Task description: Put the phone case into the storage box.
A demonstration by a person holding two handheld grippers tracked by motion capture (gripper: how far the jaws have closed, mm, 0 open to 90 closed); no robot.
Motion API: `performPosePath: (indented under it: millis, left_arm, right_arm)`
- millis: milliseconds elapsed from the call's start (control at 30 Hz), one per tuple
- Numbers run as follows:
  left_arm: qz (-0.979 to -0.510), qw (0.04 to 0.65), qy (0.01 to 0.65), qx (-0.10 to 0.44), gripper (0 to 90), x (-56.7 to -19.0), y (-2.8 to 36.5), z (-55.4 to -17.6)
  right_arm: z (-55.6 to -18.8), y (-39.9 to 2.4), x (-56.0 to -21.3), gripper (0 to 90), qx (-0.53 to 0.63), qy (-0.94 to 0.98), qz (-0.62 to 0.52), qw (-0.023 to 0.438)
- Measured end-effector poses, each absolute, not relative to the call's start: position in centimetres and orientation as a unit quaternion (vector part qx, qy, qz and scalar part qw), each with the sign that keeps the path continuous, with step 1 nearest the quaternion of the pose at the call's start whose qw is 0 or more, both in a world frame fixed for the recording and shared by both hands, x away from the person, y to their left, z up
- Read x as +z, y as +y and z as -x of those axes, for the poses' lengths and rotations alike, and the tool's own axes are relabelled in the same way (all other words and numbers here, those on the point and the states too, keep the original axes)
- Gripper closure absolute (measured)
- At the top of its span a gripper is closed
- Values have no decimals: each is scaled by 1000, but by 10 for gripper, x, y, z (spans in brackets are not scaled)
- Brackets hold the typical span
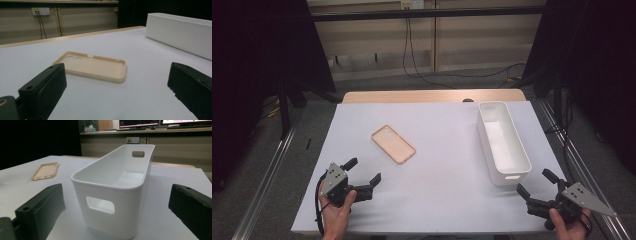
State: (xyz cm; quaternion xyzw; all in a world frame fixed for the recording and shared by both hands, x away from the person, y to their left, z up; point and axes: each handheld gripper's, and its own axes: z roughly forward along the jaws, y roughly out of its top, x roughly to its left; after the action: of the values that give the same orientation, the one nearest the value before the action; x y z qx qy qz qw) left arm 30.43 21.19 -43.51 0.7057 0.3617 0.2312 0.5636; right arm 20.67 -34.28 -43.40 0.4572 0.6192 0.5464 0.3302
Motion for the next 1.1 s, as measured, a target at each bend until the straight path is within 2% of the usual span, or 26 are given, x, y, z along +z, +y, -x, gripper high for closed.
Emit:
performPosePath:
  millis: [333,467,500,1100]
  left_arm:
    - [-703,574,356,224,33,-437,202,-312]
    - [-704,567,354,241,42,-438,200,-315]
    - [-701,576,356,223,51,-438,199,-317]
    - [-707,594,318,214,33,-429,171,-340]
  right_arm:
    - [-207,-339,-433,0,545,626,-454,324]
    - [-207,-339,-434,0,545,627,-453,324]
    - [-207,-339,-434,0,545,627,-453,324]
    - [-206,-339,-434,0,549,631,-444,321]
